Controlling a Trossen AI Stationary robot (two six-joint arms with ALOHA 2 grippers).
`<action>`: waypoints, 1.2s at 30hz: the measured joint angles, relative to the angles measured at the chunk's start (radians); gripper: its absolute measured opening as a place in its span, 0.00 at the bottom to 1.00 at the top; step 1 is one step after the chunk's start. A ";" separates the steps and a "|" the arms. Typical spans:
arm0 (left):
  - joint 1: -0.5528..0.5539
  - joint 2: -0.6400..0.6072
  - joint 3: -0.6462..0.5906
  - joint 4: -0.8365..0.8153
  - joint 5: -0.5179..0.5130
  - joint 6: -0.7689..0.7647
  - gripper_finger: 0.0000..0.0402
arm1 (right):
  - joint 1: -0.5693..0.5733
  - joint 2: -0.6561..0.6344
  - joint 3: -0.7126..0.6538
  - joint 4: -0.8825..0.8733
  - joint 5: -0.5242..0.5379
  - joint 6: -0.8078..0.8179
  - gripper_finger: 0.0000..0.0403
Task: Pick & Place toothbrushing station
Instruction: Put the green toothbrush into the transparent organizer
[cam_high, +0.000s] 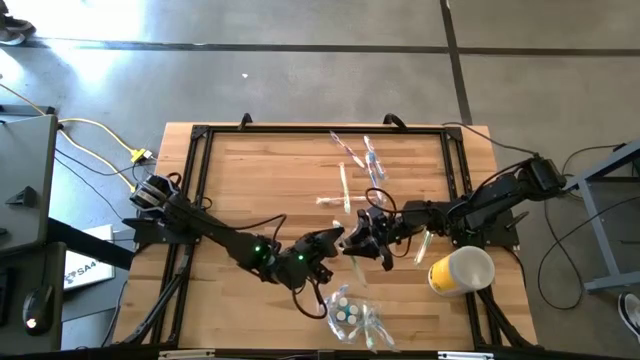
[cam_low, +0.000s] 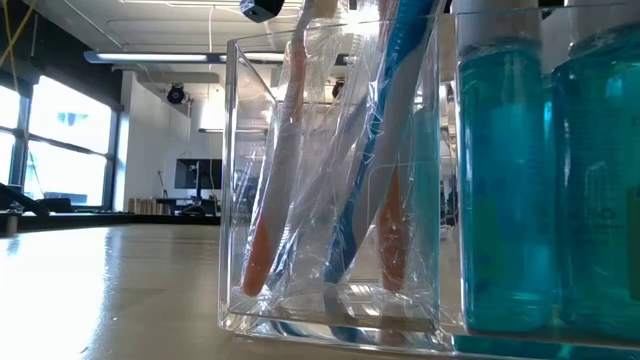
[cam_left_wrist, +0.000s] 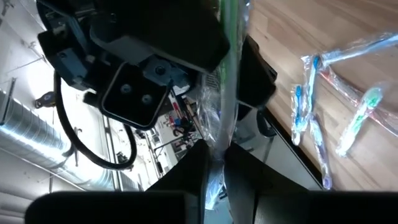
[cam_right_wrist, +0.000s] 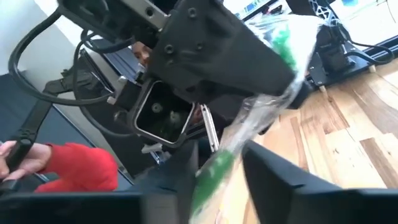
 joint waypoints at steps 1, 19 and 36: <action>0.000 0.000 0.000 0.000 0.000 0.000 0.09 | -0.001 0.000 0.000 -0.001 -0.001 -0.002 0.23; -0.002 0.000 0.000 -0.029 -0.019 -0.009 0.10 | -0.044 0.000 0.000 -0.051 -0.041 -0.073 0.06; -0.070 0.000 0.000 -0.002 -0.045 -0.110 0.40 | -0.044 0.000 0.000 -0.051 -0.040 -0.113 0.06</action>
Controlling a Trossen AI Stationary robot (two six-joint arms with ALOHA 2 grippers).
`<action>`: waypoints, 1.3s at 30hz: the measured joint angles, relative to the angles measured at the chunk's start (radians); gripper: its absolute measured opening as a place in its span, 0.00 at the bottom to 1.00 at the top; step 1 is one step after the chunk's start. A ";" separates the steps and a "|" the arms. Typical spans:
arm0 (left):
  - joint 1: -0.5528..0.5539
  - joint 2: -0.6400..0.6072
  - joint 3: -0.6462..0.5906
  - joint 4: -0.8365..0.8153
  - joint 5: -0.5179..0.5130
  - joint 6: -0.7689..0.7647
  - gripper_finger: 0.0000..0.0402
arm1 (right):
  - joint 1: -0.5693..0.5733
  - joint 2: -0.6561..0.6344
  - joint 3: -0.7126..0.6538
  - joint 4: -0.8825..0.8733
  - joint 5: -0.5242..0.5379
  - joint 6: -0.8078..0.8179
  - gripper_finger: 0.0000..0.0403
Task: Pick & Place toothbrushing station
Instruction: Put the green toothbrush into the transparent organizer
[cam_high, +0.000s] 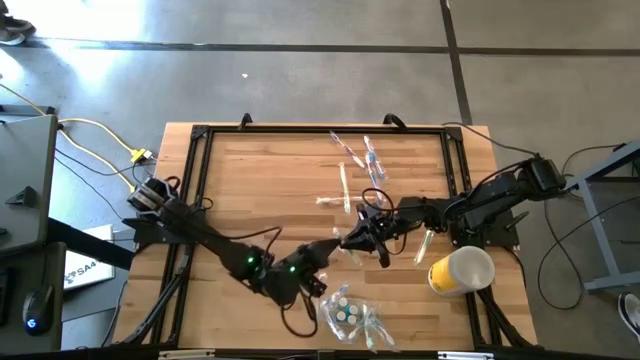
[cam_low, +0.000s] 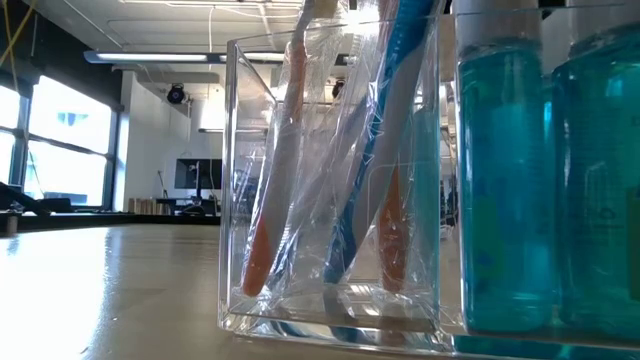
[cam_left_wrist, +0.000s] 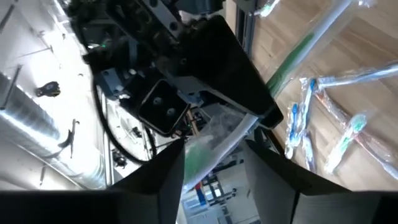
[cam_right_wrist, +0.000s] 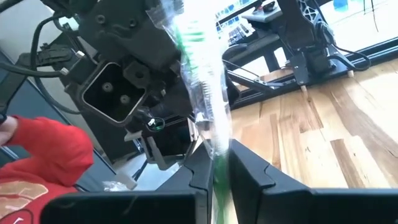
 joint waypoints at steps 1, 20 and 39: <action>-0.007 0.000 0.000 0.006 -0.013 0.001 0.40 | 0.000 0.000 0.000 0.002 0.000 -0.001 0.06; -0.041 -0.016 0.000 -0.038 -0.347 -0.363 0.41 | 0.236 -0.349 0.000 -0.356 0.250 -0.465 0.06; -0.006 -0.399 -0.046 -1.143 0.120 -1.841 0.41 | 0.619 0.044 0.001 0.136 0.584 -0.617 0.06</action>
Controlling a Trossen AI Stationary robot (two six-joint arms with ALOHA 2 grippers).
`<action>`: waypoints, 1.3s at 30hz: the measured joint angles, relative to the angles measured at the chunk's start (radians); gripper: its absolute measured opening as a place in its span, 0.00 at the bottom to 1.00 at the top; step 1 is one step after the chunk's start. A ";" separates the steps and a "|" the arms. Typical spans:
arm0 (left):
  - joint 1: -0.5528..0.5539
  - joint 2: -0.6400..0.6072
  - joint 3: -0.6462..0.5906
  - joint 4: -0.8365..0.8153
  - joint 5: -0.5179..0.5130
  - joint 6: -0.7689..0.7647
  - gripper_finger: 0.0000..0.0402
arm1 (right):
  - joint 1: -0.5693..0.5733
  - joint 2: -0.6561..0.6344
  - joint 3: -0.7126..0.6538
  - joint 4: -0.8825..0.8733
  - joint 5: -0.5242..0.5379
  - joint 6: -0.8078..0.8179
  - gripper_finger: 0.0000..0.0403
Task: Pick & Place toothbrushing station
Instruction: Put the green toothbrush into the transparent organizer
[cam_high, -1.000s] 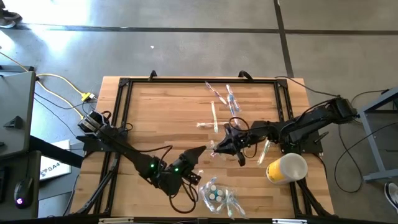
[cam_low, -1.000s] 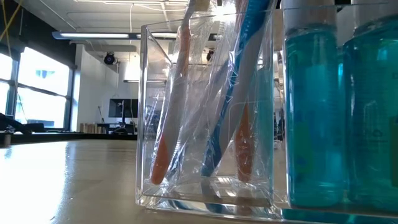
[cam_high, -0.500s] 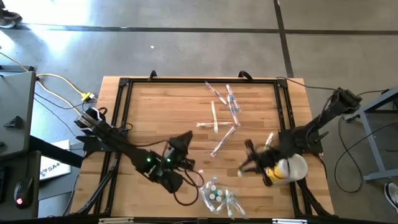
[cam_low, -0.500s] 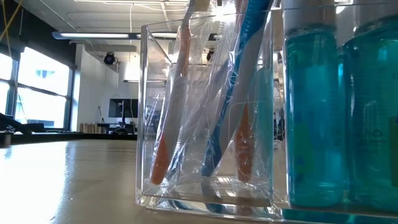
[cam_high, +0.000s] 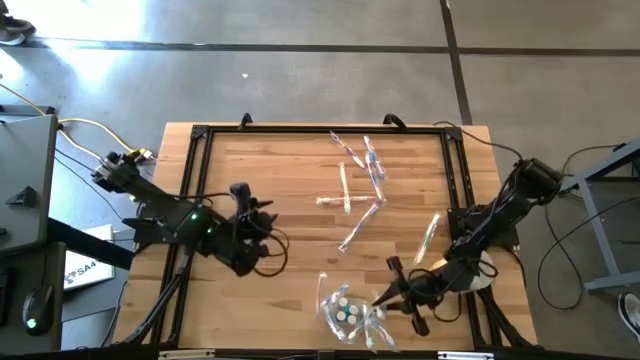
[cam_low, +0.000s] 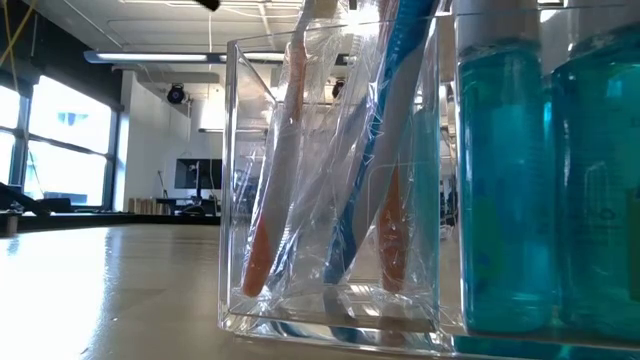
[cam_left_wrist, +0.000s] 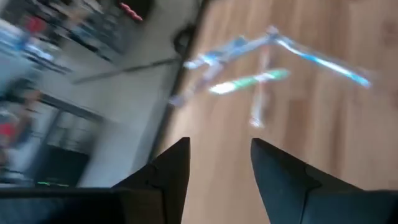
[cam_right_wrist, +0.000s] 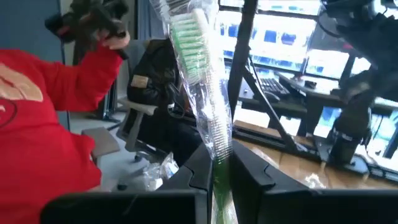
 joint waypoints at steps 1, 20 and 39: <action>-0.003 -0.008 -0.013 -0.007 0.033 -0.027 0.41 | -0.005 0.014 0.002 -0.004 0.000 0.020 0.06; 0.081 -0.015 -0.183 0.042 0.174 -0.095 0.41 | -0.051 -0.117 -0.003 -0.082 -0.298 0.112 0.06; 0.153 -0.015 -0.183 0.170 0.335 0.036 0.41 | -0.382 -0.101 -0.002 -0.072 -1.199 -0.071 0.06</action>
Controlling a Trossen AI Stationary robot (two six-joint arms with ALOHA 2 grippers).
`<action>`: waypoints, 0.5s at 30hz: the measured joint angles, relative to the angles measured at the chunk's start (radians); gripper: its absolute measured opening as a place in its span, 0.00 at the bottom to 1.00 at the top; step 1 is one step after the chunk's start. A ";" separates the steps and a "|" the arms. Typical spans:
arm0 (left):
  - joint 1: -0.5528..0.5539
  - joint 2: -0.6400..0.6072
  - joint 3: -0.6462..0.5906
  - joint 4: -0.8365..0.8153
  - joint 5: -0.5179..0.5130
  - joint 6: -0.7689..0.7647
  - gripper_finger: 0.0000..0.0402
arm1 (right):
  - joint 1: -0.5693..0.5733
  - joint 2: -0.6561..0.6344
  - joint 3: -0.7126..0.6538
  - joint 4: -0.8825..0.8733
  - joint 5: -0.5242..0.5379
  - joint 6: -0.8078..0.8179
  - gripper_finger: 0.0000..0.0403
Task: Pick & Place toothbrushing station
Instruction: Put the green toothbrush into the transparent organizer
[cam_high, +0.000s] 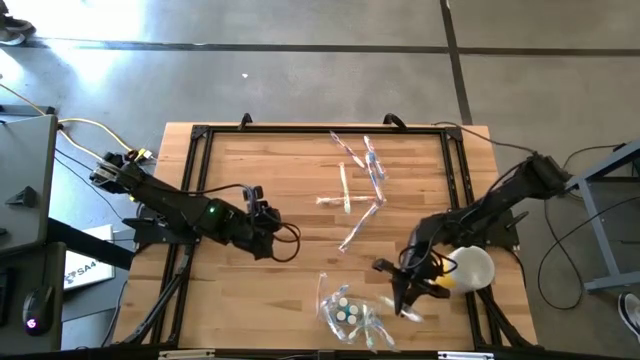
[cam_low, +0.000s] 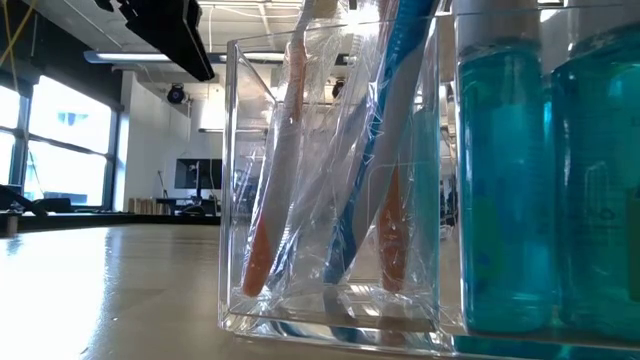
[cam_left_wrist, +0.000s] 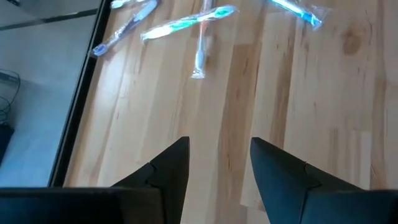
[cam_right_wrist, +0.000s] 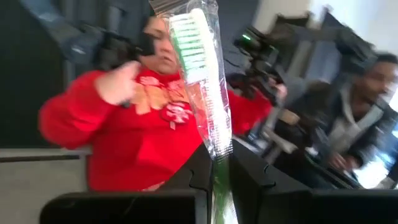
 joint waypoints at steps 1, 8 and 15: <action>0.000 0.000 0.000 0.006 0.000 0.000 0.41 | 0.001 0.025 0.000 0.041 -0.023 0.009 0.06; 0.000 0.000 0.000 0.041 0.004 0.008 0.41 | -0.042 0.142 0.000 0.143 -0.138 0.088 0.06; 0.000 0.000 0.000 0.044 0.006 0.008 0.41 | -0.085 0.204 0.000 0.200 -0.190 0.132 0.06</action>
